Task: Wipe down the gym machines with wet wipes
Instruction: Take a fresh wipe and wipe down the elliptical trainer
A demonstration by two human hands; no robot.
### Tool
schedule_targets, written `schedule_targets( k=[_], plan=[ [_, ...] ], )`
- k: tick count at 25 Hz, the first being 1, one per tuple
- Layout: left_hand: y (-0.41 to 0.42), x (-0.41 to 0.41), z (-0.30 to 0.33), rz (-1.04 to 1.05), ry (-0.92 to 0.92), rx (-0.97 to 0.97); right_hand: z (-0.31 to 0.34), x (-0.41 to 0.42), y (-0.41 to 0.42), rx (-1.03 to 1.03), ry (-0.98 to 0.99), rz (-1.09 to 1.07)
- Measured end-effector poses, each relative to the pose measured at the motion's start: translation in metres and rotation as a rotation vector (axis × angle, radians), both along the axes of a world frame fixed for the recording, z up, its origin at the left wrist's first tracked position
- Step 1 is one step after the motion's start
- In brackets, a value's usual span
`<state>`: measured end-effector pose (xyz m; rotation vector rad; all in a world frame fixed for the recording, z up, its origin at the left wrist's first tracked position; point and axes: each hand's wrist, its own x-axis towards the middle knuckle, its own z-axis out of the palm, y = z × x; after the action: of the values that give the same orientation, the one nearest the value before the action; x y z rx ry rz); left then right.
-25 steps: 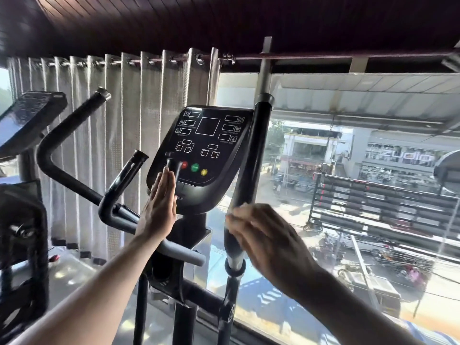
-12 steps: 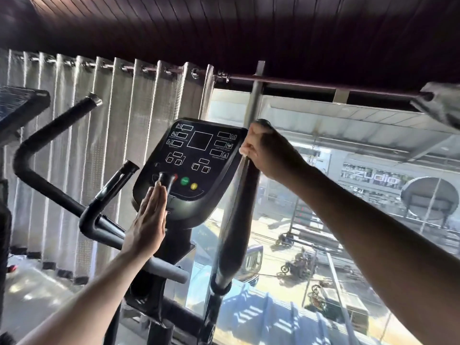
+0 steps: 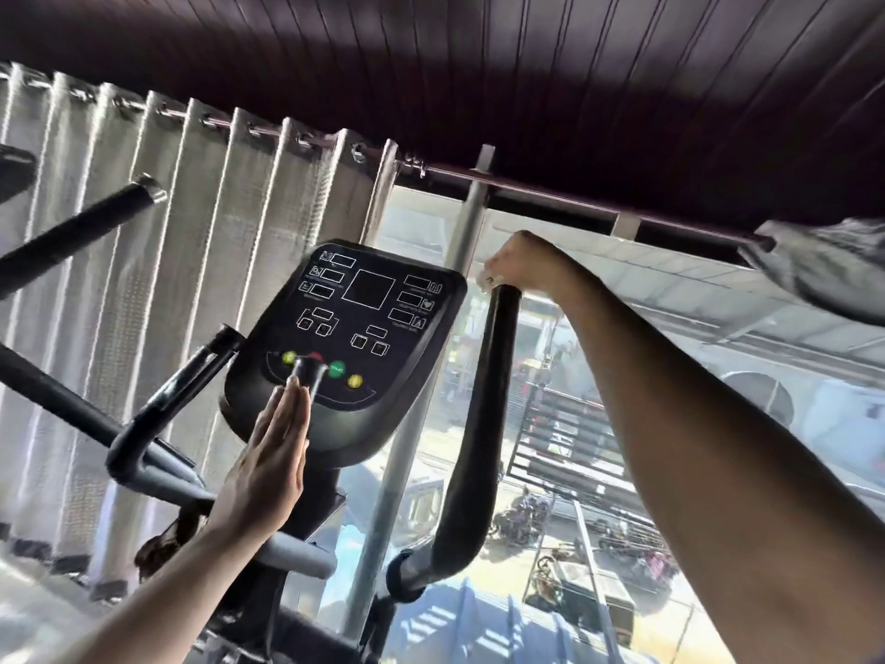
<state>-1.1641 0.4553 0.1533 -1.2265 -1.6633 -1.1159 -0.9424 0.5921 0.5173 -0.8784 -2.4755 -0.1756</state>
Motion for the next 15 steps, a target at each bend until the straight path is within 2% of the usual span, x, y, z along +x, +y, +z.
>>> schedule_targets(
  k=[2, 3, 5, 7, 10, 15],
  plan=[
    [-0.004, -0.002, 0.000, -0.045, -0.010, -0.025, 0.001, 0.004, 0.003, -0.040, 0.118, -0.057],
    [-0.005, -0.002, 0.000, -0.055, -0.011, -0.042, -0.002, 0.011, 0.003, 0.014, 0.188, -0.061],
    [-0.007, -0.003, 0.001, -0.069, -0.009, -0.056, -0.018, 0.027, 0.001, 0.231, 0.288, -0.020],
    [-0.008, 0.000, 0.000, -0.102, -0.007, -0.055, -0.045, 0.045, -0.009, 0.453, 0.330, 0.128],
    [-0.007, -0.002, 0.003, -0.135, -0.005, -0.060, -0.106, 0.055, -0.036, 0.623, 0.142, 0.291],
    [-0.011, 0.000, 0.001, -0.146, -0.052, -0.096, -0.205, 0.095, -0.107, 0.651, 0.000, 0.260]
  ],
)
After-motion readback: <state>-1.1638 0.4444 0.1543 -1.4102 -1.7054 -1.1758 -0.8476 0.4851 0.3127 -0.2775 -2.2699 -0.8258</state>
